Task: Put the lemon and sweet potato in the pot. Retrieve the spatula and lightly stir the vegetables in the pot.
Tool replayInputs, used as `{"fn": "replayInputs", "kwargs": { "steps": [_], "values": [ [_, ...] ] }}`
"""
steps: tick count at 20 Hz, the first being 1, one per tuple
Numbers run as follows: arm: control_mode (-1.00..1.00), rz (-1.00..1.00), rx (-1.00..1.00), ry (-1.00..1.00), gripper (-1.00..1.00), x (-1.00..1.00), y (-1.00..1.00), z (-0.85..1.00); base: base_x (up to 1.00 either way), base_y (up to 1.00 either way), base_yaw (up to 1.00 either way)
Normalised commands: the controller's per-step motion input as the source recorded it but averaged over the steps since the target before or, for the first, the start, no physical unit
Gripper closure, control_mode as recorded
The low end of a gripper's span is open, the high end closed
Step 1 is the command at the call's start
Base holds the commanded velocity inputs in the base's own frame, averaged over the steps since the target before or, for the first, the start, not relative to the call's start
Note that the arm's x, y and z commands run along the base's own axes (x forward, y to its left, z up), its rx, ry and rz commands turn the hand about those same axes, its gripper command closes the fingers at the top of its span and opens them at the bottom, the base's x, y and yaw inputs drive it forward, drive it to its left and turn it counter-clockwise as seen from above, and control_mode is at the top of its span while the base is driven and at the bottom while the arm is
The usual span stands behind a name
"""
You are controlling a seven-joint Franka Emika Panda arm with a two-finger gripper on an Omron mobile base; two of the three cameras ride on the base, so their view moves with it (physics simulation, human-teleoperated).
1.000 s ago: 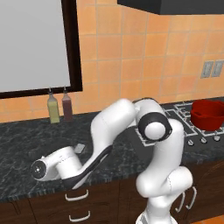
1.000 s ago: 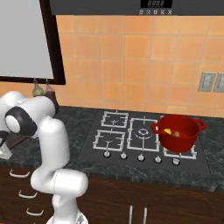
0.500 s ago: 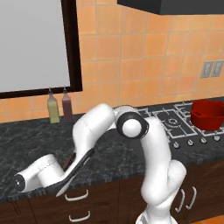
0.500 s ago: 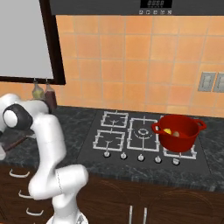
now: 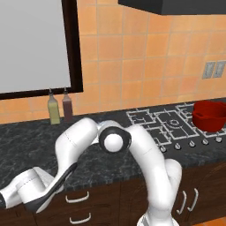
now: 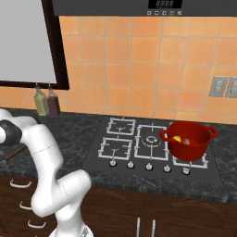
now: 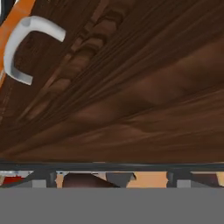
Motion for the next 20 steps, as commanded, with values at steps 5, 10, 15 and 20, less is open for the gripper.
{"fn": "replayInputs", "kwargs": {
  "steps": [5, 10, 15, 20],
  "values": [
    [-1.00, -0.07, -0.03, -0.11, -1.00, 0.02, -0.27, 0.00, 0.00, 0.00, 0.00],
    [-1.00, -0.01, 0.04, -0.11, -1.00, 0.02, -0.37, 0.00, 0.00, 0.00, 0.00],
    [-1.00, 0.00, 0.13, -0.03, -1.00, 0.08, -0.38, 0.00, 0.00, 0.00, 0.00],
    [-1.00, 0.00, 0.14, 0.01, -1.00, 0.26, -0.24, 0.00, 0.00, 0.00, 0.00]
  ]
}}
